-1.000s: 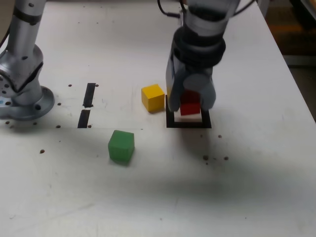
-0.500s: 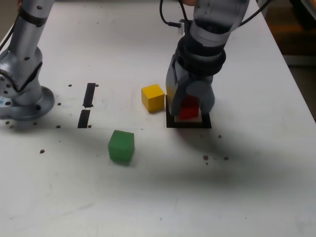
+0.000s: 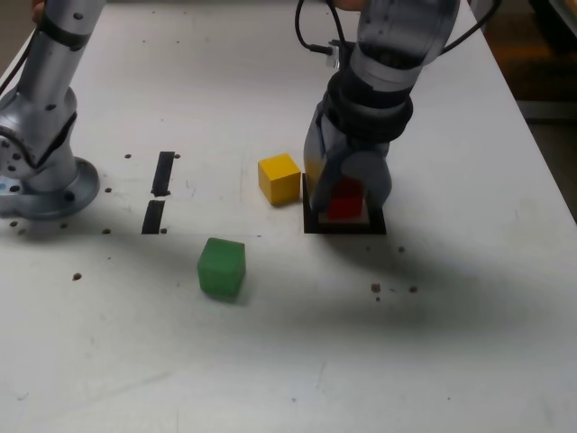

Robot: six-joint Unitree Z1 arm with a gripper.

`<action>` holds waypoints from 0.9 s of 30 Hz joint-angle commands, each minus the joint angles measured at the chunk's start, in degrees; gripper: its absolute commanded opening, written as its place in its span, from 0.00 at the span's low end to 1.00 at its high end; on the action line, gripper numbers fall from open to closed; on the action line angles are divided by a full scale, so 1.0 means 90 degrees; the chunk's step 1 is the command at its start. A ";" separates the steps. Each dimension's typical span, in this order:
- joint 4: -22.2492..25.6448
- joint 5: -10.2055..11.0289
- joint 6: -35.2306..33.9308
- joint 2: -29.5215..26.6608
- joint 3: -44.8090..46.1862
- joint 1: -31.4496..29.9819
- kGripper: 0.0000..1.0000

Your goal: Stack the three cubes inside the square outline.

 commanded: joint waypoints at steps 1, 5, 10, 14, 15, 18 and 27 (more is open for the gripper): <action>0.0048 0.0027 0.0008 0.0006 -0.0009 0.0017 0.57; 0.0165 0.0157 0.0005 -0.0084 -0.0036 0.0022 0.88; 0.0497 0.0482 -0.0015 -0.0453 -0.0054 0.0017 0.99; 0.0758 0.0695 0.0019 -0.1059 0.0102 -0.0022 1.00; 0.0812 0.0712 0.0009 -0.1273 0.0212 -0.0033 0.99; 0.0942 0.0633 -0.0168 -0.2066 0.0796 -0.0061 0.99; 0.0659 -0.0088 -0.1362 -0.2705 0.2067 -0.0060 0.96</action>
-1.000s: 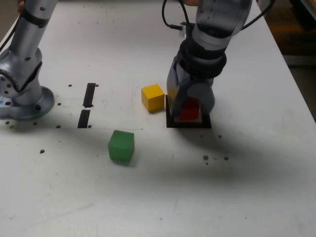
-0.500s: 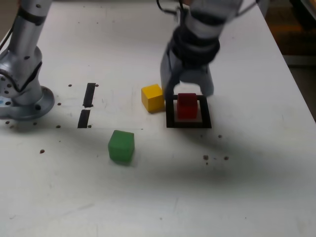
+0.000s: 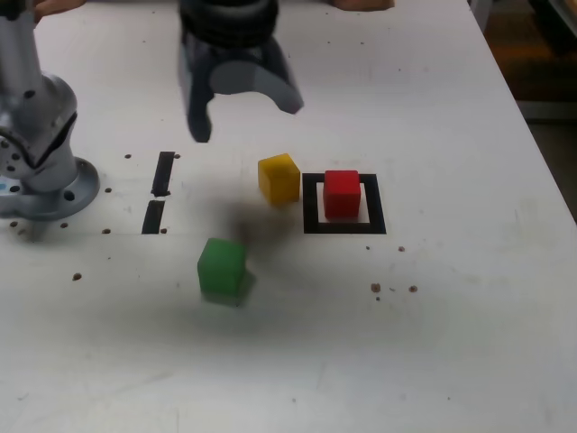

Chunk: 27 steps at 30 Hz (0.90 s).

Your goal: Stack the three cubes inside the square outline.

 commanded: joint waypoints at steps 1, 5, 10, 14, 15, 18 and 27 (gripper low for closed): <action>-0.0244 -0.0098 -0.0253 0.0133 0.0218 -0.0005 0.96; -0.0951 -0.0199 -0.0735 0.0199 0.0648 -0.0005 0.96; -0.1554 -0.0299 -0.0977 0.0552 0.0794 -0.0003 0.95; -0.1654 -0.0333 -0.1012 0.0718 0.0850 0.0028 0.95; -0.1655 -0.0333 -0.1017 0.0740 0.0870 0.0042 0.94; -0.1665 -0.0338 -0.1019 0.0822 0.0925 0.0100 0.93; -0.1821 -0.0435 -0.0934 0.1128 0.0974 0.0207 0.84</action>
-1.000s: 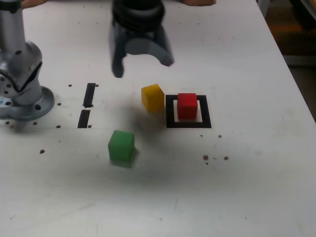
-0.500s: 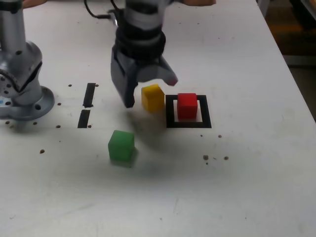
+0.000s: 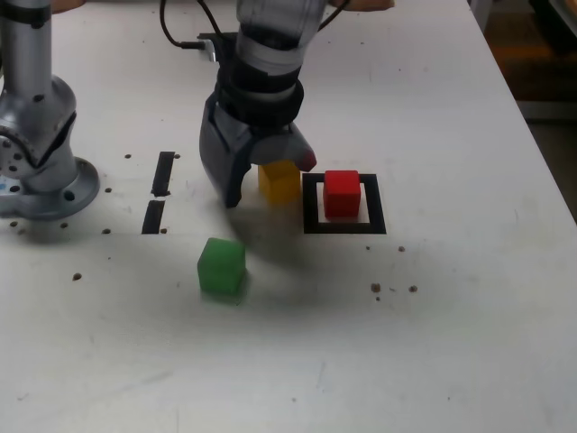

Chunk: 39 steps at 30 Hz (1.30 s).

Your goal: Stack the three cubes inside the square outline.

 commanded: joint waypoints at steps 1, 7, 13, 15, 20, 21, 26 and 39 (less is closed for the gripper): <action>-0.0078 -0.0004 0.0020 0.0083 0.0004 0.0018 0.83; -0.0236 -0.0003 0.0059 0.0290 -0.0036 0.0018 0.72; -0.0196 -0.0034 0.0064 0.0323 -0.0028 0.0018 0.47; -0.0184 -0.0039 0.0063 0.0312 -0.0026 0.0018 0.36; -0.0205 -0.0023 0.0062 0.0293 -0.0010 0.0018 0.22; -0.0210 -0.0023 0.0063 0.0291 -0.0006 0.0018 0.21; -0.0198 0.0034 0.0090 0.0195 -0.0041 0.0018 0.14; 0.2254 0.0400 0.0804 -0.0342 -0.2267 -0.0226 0.10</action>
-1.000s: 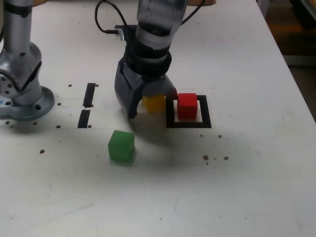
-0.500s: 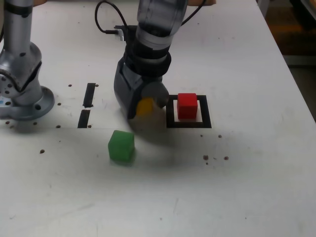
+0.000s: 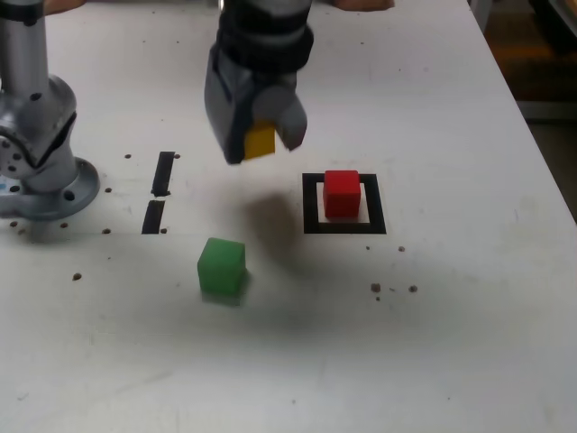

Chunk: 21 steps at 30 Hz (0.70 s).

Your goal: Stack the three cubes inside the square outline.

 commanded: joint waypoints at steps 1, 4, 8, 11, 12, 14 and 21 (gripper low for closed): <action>0.0347 0.0074 0.0314 0.0067 -0.0798 -0.0092 0.10; 0.0497 0.0240 0.1067 0.0332 -0.1670 -0.0218 0.10; 0.0625 0.0406 0.1782 0.0742 -0.2562 -0.0319 0.10; 0.0639 0.0438 0.1940 0.0944 -0.2822 -0.0336 0.10; 0.0642 0.0454 0.1947 0.1009 -0.2874 -0.0337 0.10; 0.0652 0.0481 0.1949 0.1101 -0.2934 -0.0338 0.10; 0.0688 0.0362 0.1940 0.1452 -0.2854 -0.0282 0.10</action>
